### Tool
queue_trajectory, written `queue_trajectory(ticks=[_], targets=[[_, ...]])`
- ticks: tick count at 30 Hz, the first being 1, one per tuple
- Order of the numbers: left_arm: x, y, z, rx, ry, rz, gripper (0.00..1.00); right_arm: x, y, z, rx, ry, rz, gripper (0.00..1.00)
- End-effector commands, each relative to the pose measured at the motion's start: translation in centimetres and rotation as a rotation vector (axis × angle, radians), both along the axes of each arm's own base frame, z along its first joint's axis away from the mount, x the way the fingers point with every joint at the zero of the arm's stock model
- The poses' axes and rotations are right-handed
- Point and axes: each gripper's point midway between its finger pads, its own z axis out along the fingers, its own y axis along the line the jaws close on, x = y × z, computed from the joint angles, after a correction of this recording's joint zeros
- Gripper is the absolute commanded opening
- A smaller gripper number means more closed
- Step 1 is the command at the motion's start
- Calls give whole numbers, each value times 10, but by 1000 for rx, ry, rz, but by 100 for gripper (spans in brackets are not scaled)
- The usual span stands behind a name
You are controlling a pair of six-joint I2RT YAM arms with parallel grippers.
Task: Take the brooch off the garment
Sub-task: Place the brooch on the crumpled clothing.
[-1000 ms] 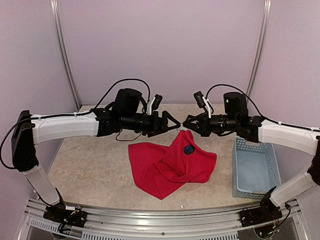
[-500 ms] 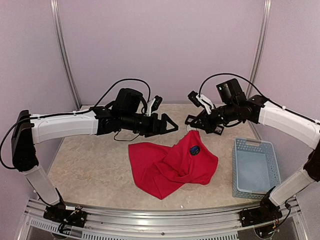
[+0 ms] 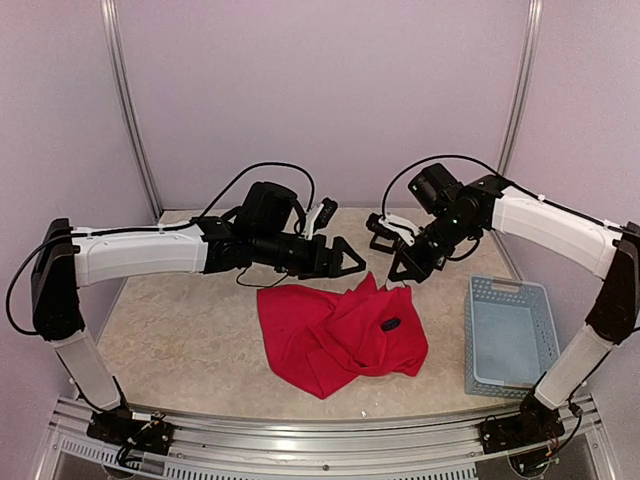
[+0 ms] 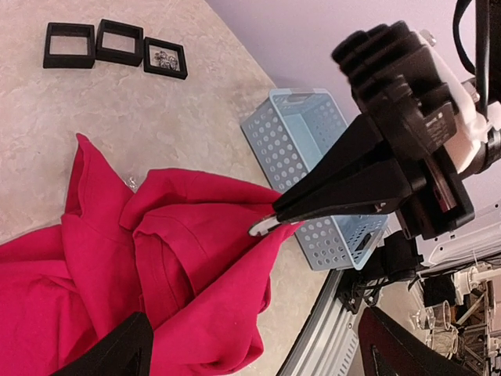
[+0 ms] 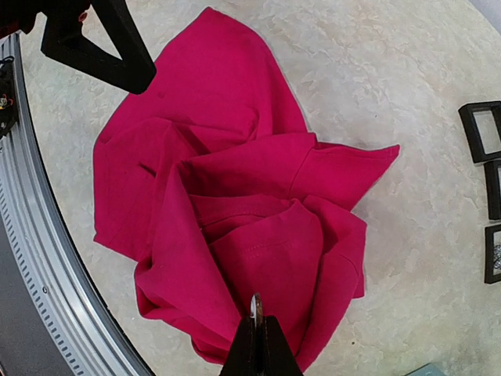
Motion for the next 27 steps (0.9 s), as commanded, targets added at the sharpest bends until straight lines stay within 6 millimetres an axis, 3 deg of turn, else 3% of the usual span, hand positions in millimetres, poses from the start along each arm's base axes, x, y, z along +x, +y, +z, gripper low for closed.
queue_trajectory(ticks=[1,5,8,9,12,14,17,23,27], targets=[[-6,-5,-6,8,-21,-21,89,-26,7,-30,-96,134,63,0],[-14,2,-14,33,-19,-9,89,-24,15,-45,-156,143,52,0],[-21,7,-22,47,-12,-2,89,-18,23,-40,-132,130,41,0],[-23,8,-22,48,-13,-4,89,-14,28,-33,-102,111,38,3],[-25,5,-21,49,-32,-23,89,-7,38,-9,-17,55,17,28],[-24,0,-20,48,-53,-42,89,0,34,1,-3,8,-24,40],[-20,-12,-22,57,-79,-86,89,9,21,9,27,-22,-105,47],[-14,-39,-28,60,-106,-189,88,6,-3,24,178,-25,-255,53],[-7,-56,-34,80,-127,-247,81,-3,-27,11,266,4,-370,55]])
